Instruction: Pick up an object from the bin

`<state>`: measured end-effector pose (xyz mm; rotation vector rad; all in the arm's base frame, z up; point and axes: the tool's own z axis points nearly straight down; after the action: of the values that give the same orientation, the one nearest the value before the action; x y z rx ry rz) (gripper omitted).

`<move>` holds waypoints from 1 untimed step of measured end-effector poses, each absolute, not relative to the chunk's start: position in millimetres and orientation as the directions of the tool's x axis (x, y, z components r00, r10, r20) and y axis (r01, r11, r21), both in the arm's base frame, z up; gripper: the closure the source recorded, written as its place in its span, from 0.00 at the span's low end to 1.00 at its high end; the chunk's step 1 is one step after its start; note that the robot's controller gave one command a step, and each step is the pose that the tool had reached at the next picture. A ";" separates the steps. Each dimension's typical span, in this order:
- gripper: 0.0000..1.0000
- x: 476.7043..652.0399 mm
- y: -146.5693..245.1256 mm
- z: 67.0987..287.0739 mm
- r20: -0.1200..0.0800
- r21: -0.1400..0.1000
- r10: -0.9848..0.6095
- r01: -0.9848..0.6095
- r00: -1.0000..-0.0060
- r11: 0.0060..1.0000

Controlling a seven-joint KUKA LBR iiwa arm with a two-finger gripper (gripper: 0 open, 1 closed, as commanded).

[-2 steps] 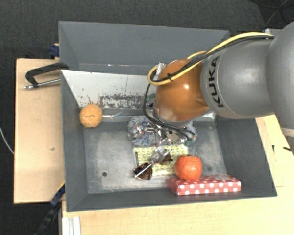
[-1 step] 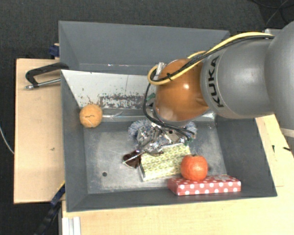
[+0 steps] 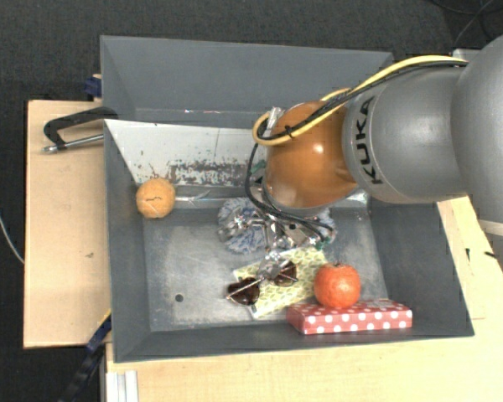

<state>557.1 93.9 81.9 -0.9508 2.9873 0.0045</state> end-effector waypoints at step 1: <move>0.00 557.1 93.9 82.0 -0.007 0.001 -0.578 -0.578 -0.816 0.816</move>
Offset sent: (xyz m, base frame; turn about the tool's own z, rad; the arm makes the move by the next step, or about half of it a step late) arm -0.0605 -0.0189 0.0260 -0.1996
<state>557.1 93.9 82.0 -0.9506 2.9874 0.0046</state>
